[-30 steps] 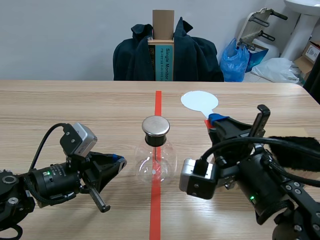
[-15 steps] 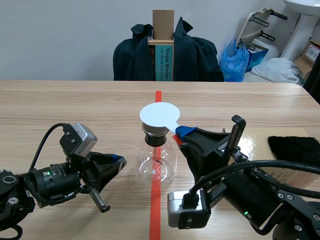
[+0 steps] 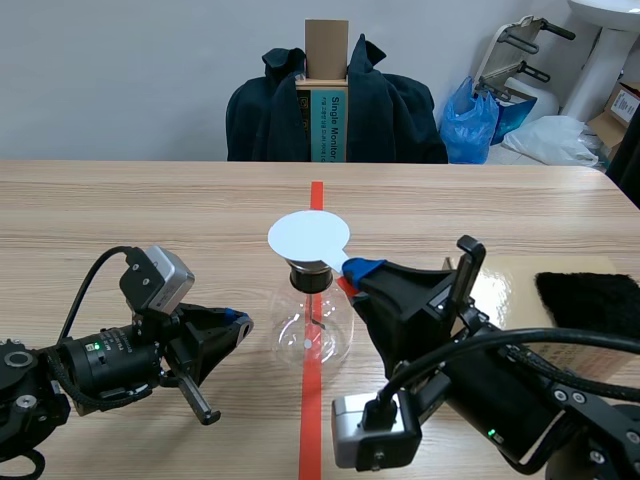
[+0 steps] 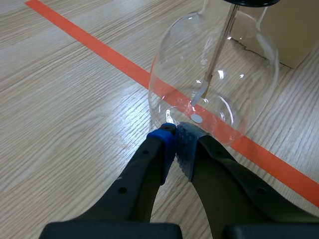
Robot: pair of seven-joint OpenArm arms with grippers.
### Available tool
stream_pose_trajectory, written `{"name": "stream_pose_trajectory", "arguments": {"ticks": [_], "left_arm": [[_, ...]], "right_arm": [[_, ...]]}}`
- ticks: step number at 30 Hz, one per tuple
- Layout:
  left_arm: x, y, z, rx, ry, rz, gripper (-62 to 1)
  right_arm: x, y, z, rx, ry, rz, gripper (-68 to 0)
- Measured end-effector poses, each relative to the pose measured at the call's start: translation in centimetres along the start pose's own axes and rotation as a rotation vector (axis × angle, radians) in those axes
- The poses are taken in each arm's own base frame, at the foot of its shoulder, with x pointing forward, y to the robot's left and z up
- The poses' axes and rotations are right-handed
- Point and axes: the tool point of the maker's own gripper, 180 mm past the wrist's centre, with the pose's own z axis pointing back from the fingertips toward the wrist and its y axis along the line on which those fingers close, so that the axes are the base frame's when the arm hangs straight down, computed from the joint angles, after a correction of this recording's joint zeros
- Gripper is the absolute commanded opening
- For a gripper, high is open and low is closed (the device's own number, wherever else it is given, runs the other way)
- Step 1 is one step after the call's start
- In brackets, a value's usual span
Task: Do the electroscope experiment.
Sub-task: 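Move the plate toward and away from the electroscope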
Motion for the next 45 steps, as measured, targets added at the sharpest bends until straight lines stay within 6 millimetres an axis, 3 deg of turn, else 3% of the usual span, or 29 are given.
{"name": "stream_pose_trajectory", "arguments": {"ticks": [5, 27, 33, 45], "left_arm": [[0.0, 0.0, 0.0, 0.000, 0.000, 0.000, -59.0], [0.0, 0.0, 0.0, 0.000, 0.000, 0.000, -59.0], [0.0, 0.0, 0.0, 0.000, 0.000, 0.000, -59.0], [0.0, 0.0, 0.0, 0.000, 0.000, 0.000, -59.0]], "right_arm": [[-0.5, 0.1, 0.0, 0.003, 0.029, -0.002, -66.7], [-7.6, 0.6, 2.3, 0.019, 0.464, -0.013, -66.7], [-7.1, 0.6, 2.0, 0.019, 0.432, -0.013, -66.7], [-2.4, -0.4, 0.6, -0.031, 0.159, 0.006, -66.7]]}}
